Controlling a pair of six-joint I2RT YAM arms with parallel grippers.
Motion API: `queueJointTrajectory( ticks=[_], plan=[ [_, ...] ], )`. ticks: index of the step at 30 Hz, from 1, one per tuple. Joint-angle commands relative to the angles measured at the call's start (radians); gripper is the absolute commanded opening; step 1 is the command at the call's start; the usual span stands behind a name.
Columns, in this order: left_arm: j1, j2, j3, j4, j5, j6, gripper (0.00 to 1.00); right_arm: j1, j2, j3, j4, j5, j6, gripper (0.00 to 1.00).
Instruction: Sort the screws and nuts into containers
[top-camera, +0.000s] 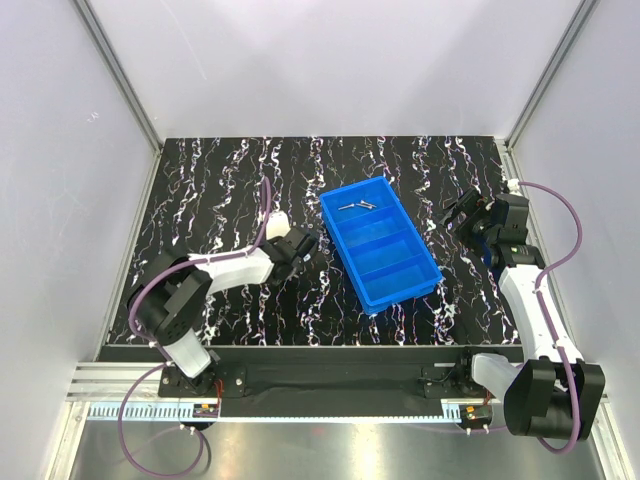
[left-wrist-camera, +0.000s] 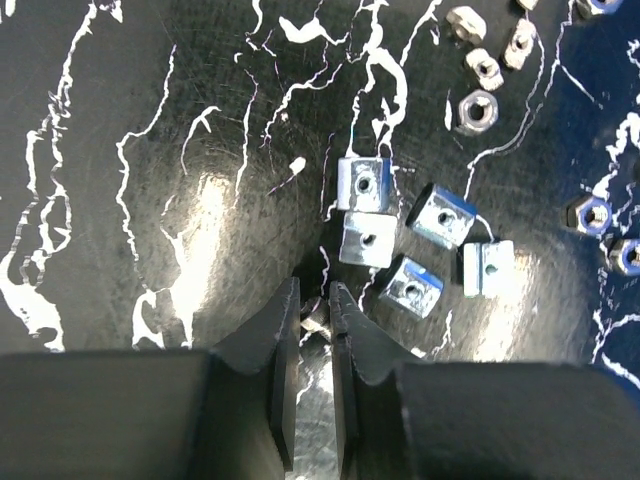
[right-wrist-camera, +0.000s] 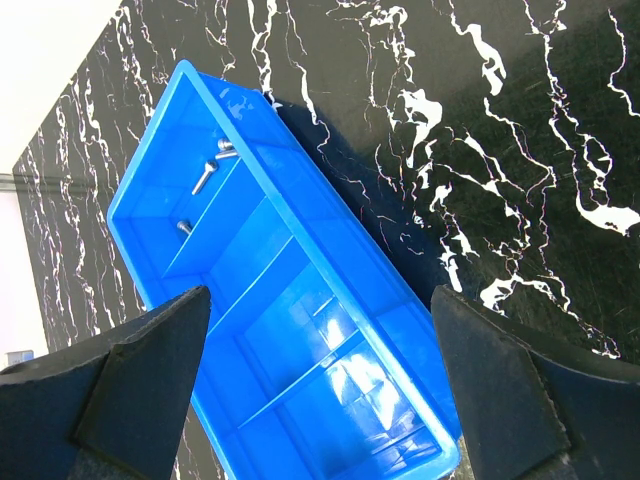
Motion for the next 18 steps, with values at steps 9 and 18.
queueJointTrajectory(
  ticks=[9,18],
  plan=[
    [-0.006,-0.056,0.039,-0.002,-0.008,0.088,0.04,0.003,0.009,0.009,0.018,0.017,-0.009,1.00],
    [-0.006,-0.065,0.042,-0.017,0.054,0.128,0.07,0.003,0.009,0.009,0.015,0.025,-0.015,1.00]
  ],
)
